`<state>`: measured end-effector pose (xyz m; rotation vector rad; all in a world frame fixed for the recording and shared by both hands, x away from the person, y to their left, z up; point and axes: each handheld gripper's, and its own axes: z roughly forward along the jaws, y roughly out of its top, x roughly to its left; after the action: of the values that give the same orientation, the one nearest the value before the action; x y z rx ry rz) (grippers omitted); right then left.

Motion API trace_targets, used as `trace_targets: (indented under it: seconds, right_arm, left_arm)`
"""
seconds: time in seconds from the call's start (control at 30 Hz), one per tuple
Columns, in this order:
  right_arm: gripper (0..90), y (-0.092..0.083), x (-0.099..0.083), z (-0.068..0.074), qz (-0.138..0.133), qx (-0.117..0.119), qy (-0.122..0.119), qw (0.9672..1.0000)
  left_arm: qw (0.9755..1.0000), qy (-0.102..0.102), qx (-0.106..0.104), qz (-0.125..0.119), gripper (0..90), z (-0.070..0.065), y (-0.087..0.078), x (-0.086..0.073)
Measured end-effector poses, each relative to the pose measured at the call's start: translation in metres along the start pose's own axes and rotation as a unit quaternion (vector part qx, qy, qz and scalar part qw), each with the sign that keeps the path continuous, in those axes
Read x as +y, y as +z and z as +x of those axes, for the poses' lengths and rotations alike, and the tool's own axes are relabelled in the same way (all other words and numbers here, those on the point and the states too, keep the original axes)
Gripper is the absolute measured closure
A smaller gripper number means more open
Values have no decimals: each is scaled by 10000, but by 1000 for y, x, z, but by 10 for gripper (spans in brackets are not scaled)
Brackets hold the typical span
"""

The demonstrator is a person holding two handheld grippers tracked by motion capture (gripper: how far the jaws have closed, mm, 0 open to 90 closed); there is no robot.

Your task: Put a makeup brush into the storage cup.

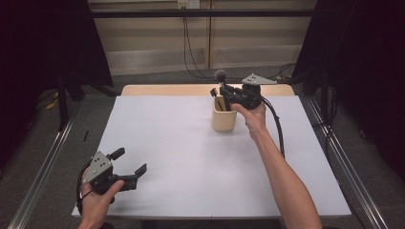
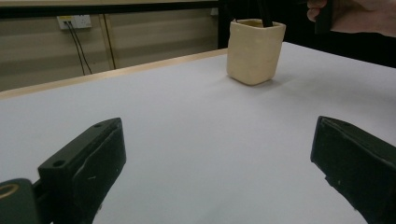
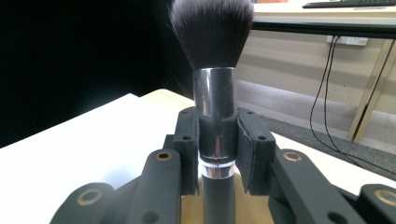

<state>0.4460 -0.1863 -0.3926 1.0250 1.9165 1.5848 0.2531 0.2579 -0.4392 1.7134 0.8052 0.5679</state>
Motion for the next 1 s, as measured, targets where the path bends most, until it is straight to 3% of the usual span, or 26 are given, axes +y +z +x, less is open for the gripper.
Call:
trace_targets:
  seconds: [1.0]
  right_arm:
    - [717,-1,-22,-8,178,-88,104,9997]
  left_arm:
    - [10000,9,-7,7,33,0,0,0]
